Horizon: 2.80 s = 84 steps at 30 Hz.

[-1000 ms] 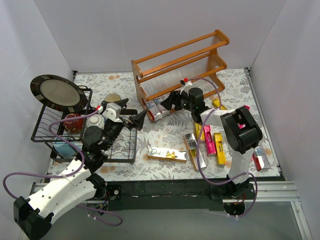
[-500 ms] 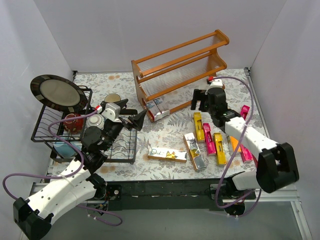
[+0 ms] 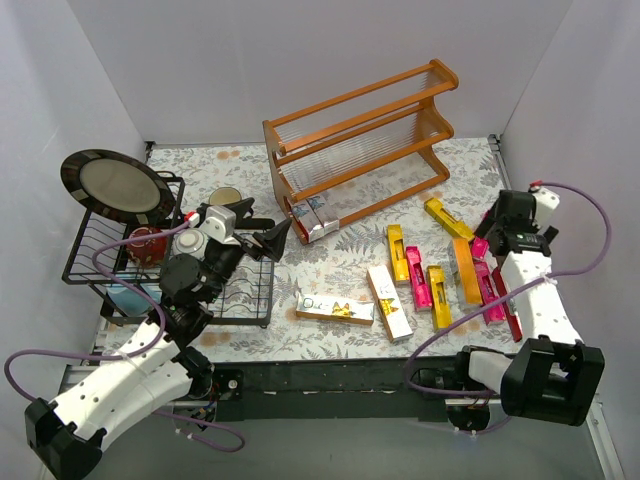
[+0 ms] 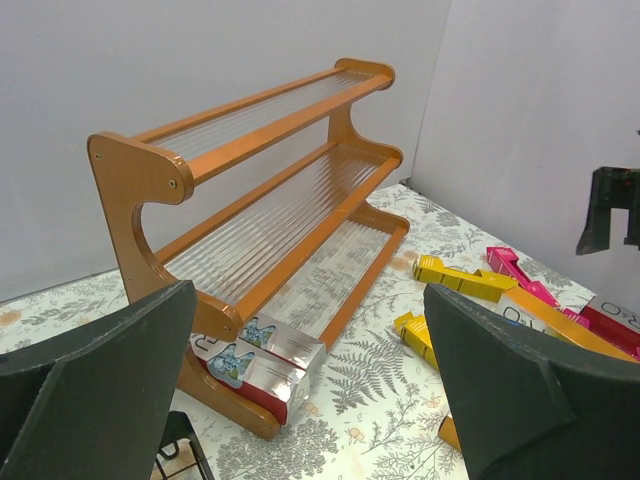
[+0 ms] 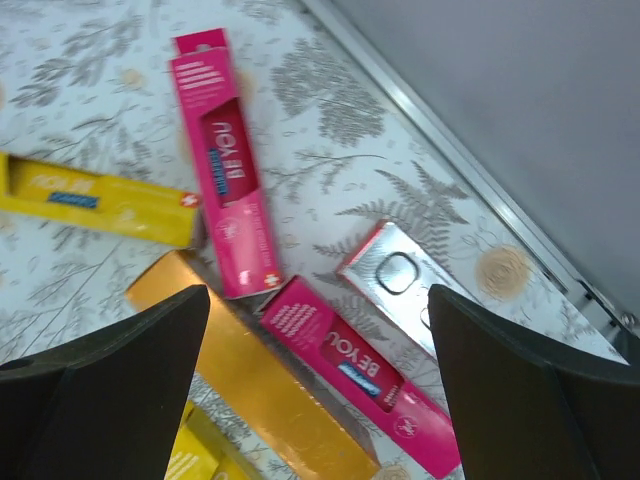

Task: Place and organize the toothpastes onto the shelf

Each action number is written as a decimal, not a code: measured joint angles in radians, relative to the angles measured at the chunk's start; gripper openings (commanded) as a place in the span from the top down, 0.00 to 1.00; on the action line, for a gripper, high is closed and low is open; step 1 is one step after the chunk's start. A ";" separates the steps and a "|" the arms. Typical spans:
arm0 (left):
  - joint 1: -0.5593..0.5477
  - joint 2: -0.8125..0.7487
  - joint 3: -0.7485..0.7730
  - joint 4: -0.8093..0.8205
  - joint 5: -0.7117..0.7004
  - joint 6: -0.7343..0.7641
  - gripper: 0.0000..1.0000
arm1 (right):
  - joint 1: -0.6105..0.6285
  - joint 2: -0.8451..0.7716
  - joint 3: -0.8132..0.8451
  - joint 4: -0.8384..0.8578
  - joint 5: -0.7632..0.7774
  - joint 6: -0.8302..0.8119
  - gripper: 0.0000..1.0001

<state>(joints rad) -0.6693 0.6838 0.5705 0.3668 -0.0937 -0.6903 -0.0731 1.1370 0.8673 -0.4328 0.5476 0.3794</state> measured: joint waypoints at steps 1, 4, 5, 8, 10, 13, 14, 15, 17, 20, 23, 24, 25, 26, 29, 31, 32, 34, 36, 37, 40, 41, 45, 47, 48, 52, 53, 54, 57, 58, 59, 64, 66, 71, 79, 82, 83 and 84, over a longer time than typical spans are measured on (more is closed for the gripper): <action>0.000 -0.001 0.000 0.000 0.000 -0.003 0.02 | -0.035 0.000 -0.001 -0.014 0.000 0.013 0.02; 0.000 -0.003 0.000 -0.001 0.000 -0.007 0.02 | -0.136 -0.001 -0.016 -0.036 -0.007 0.060 0.02; 0.000 -0.005 0.000 -0.002 0.001 -0.008 0.02 | -0.166 -0.002 -0.027 -0.039 -0.014 0.079 0.01; 0.000 -0.016 0.000 -0.005 0.002 -0.014 0.02 | -0.222 -0.023 -0.085 -0.039 -0.027 0.149 0.02; 0.000 -0.025 0.000 -0.004 0.005 -0.018 0.02 | -0.238 -0.045 -0.128 -0.042 -0.031 0.201 0.01; 0.000 -0.032 0.000 -0.004 0.009 -0.024 0.02 | -0.262 -0.061 -0.163 -0.045 -0.039 0.267 0.01; 0.000 -0.032 0.000 -0.004 0.011 -0.024 0.02 | -0.273 -0.061 -0.171 -0.043 -0.041 0.286 0.01; 0.000 -0.032 0.000 -0.005 0.013 -0.025 0.02 | -0.280 -0.061 -0.175 -0.040 -0.043 0.299 0.01; 0.000 -0.032 0.000 -0.008 0.016 -0.025 0.02 | -0.293 -0.054 -0.178 -0.037 -0.056 0.319 0.01; 0.000 -0.032 0.000 -0.008 0.023 -0.025 0.02 | -0.301 -0.029 -0.181 -0.016 -0.083 0.324 0.01; 0.000 -0.030 0.000 -0.009 0.031 -0.026 0.02 | -0.304 -0.006 -0.192 -0.002 -0.109 0.321 0.01; 0.000 -0.027 0.000 -0.009 0.033 -0.026 0.02 | -0.305 0.001 -0.195 -0.001 -0.115 0.319 0.01; 0.000 -0.026 0.000 -0.009 0.034 -0.028 0.02 | -0.307 0.005 -0.197 -0.002 -0.118 0.315 0.02; 0.000 -0.022 0.000 -0.009 0.036 -0.029 0.02 | -0.311 0.007 -0.199 -0.001 -0.122 0.308 0.01; 0.000 -0.012 0.000 -0.011 0.046 -0.032 0.02 | -0.334 0.006 -0.205 0.010 -0.134 0.287 0.02; 0.000 -0.008 0.000 -0.018 0.053 -0.032 0.02 | -0.358 0.003 -0.211 0.019 -0.142 0.270 0.01; 0.000 -0.007 0.000 -0.020 0.055 -0.032 0.02 | -0.367 0.002 -0.213 0.020 -0.146 0.264 0.01; 0.000 -0.006 0.000 -0.020 0.059 -0.032 0.02 | -0.377 0.000 -0.216 0.027 -0.148 0.254 0.01; 0.000 -0.006 0.000 -0.020 0.064 -0.032 0.02 | -0.382 0.001 -0.226 0.040 -0.151 0.245 0.02; 0.000 -0.005 0.000 -0.020 0.069 -0.032 0.02 | -0.385 0.004 -0.232 0.043 -0.155 0.243 0.01; -0.002 -0.002 0.000 -0.020 0.076 -0.032 0.02 | -0.386 0.017 -0.244 0.070 -0.161 0.224 0.04; -0.002 0.000 0.000 -0.021 0.077 -0.032 0.02 | -0.387 0.021 -0.244 0.079 -0.164 0.219 0.05; -0.002 0.007 0.000 -0.021 0.084 -0.032 0.02 | -0.391 0.014 -0.262 0.138 -0.210 0.212 0.10; -0.002 0.010 0.000 -0.022 0.093 -0.032 0.02 | -0.388 0.000 -0.284 0.176 -0.251 0.211 0.09; -0.002 0.012 0.001 -0.023 0.098 -0.032 0.02 | -0.387 -0.006 -0.291 0.193 -0.273 0.213 0.09; -0.002 0.018 0.001 -0.023 0.110 -0.033 0.02 | -0.361 0.012 -0.294 0.256 -0.360 0.227 0.08; -0.002 0.019 0.001 -0.023 0.111 -0.033 0.02 | -0.346 0.025 -0.290 0.273 -0.372 0.227 0.08; -0.002 0.019 0.001 -0.023 0.113 -0.032 0.02 | -0.335 0.037 -0.285 0.285 -0.382 0.229 0.08; -0.002 0.021 0.001 -0.023 0.114 -0.033 0.02 | -0.278 0.090 -0.256 0.322 -0.408 0.239 0.08; -0.002 0.021 0.001 -0.023 0.114 -0.032 0.02 | -0.257 0.106 -0.247 0.332 -0.414 0.241 0.08; -0.002 0.023 0.001 -0.023 0.114 -0.032 0.02 | -0.240 0.122 -0.237 0.343 -0.423 0.243 0.08; -0.002 0.033 0.001 -0.024 0.117 -0.032 0.02 | -0.181 0.169 -0.192 0.348 -0.477 0.232 0.08; -0.002 0.034 0.001 -0.024 0.117 -0.032 0.02 | -0.170 0.176 -0.168 0.317 -0.493 0.205 0.08; -0.002 0.034 0.001 -0.025 0.117 -0.032 0.02 | -0.160 0.159 -0.120 0.210 -0.452 0.103 0.02; -0.002 0.027 0.001 -0.028 0.117 -0.031 0.02 | -0.319 0.051 -0.148 0.124 -0.374 0.040 0.01; -0.002 0.018 0.001 -0.030 0.117 -0.031 0.02 | -0.375 0.027 -0.201 0.148 -0.391 0.033 0.02; -0.002 0.013 0.001 -0.030 0.118 -0.031 0.02 | -0.380 0.023 -0.222 0.162 -0.409 0.028 0.01; -0.002 0.010 0.001 -0.030 0.119 -0.031 0.02 | -0.381 0.023 -0.246 0.179 -0.443 0.020 0.01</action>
<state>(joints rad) -0.6716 0.6937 0.5713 0.3367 0.0254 -0.7212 -0.4545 1.1599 0.6209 -0.2535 0.1043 0.3992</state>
